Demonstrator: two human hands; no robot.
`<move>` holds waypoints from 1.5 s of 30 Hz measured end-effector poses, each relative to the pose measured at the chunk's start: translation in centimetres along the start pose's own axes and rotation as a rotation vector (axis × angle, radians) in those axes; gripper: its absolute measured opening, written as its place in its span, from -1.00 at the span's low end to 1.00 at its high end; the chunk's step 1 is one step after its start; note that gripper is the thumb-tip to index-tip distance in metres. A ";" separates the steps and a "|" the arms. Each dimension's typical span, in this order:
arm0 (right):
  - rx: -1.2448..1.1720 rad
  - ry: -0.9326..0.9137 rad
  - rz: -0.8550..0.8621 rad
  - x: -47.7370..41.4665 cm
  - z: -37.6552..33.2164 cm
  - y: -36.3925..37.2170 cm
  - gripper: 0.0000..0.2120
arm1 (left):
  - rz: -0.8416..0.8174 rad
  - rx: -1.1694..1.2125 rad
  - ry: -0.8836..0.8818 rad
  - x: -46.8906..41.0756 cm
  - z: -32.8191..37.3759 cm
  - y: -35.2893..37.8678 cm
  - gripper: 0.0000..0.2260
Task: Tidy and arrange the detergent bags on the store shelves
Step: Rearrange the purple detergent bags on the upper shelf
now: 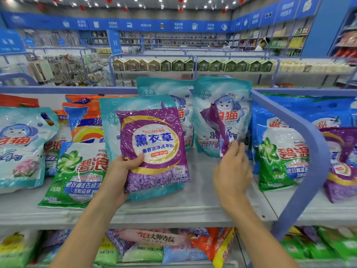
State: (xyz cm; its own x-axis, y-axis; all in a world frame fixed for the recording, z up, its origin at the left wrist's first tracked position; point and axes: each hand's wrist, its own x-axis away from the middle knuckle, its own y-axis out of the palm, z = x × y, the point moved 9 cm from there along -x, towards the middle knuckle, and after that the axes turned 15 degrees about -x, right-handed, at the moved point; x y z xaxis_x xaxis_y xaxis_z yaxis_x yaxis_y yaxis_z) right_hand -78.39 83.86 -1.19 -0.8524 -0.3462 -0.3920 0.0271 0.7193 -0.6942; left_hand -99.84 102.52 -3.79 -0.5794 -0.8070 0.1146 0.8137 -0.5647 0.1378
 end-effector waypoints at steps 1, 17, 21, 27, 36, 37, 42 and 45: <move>0.018 0.031 -0.067 0.4 -0.2 1.4 -0.29 | 0.004 0.002 0.005 0.1 0.0 -0.1 -0.53; -0.219 0.009 -0.567 -6.0 0.0 3.4 -0.49 | 0.061 0.014 0.035 0.1 -0.1 -2.7 -0.60; -0.188 0.119 -0.761 -5.7 1.9 7.2 -0.31 | 0.077 0.030 0.011 0.1 -0.6 -2.9 -0.59; -0.424 0.387 -0.647 -5.4 5.1 6.4 -0.26 | 0.084 -0.016 0.014 0.0 -0.4 -2.9 -0.58; -1.106 0.378 -0.502 0.5 4.6 0.6 -0.66 | -0.004 -0.108 0.097 0.3 0.7 -2.5 -0.08; -1.128 0.366 -0.436 1.3 4.4 -0.8 -0.68 | -0.020 -0.104 0.094 0.3 0.8 -2.4 -0.12; -1.289 0.419 -0.288 5.7 4.4 -5.4 -0.54 | -0.146 -0.067 0.095 1.7 1.1 -0.7 -0.72; -1.363 0.494 -0.220 8.1 5.5 -7.5 -0.62 | -0.224 -0.109 0.141 3.3 1.2 1.0 -0.83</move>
State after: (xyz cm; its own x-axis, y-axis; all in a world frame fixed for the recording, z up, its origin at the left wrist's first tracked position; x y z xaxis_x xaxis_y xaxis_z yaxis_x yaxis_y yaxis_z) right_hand -82.61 72.37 -2.51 -0.8701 -0.4862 0.0809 -0.3888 0.7779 0.4937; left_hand -100.95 99.52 -2.10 -0.7396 -0.6715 -0.0456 0.6705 -0.7410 0.0364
